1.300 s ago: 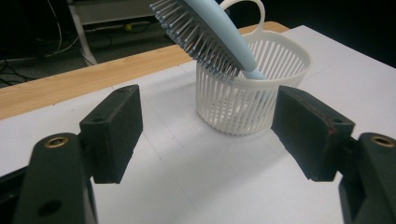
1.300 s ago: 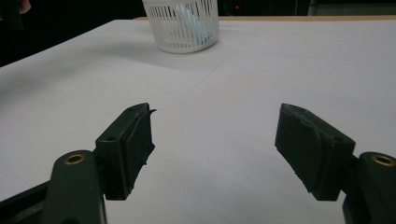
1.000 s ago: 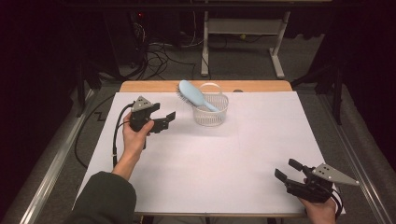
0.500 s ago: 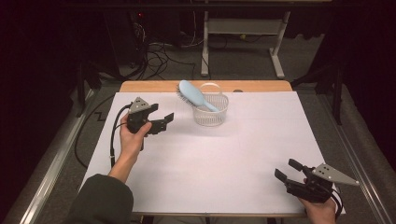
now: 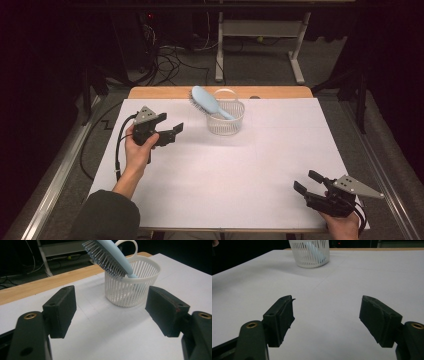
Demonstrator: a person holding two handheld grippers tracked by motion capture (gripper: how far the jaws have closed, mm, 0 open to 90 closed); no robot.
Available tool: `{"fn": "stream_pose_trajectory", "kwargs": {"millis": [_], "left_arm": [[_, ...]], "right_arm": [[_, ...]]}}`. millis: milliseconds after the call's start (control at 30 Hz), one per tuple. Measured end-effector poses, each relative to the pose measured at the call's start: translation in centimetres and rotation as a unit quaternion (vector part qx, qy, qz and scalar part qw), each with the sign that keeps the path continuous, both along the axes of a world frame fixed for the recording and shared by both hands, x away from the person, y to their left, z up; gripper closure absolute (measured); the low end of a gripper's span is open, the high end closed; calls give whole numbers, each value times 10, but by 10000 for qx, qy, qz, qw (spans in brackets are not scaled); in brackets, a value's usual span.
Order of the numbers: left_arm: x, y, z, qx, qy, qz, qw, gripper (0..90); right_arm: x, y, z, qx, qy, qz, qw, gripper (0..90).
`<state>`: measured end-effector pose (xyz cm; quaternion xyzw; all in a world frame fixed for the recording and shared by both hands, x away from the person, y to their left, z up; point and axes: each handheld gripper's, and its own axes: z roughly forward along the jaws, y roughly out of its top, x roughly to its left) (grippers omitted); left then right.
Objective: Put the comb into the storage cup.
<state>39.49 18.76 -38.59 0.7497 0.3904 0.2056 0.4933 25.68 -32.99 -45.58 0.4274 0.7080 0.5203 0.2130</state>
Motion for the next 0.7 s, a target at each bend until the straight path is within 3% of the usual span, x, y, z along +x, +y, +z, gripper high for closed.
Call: {"fn": "stream_pose_trajectory", "kwargs": {"millis": [700], "left_arm": [[-11,14,1,52,-22,72,10000,254]], "right_arm": [[0,1,0,-6,-11,-10,10000,283]]}}
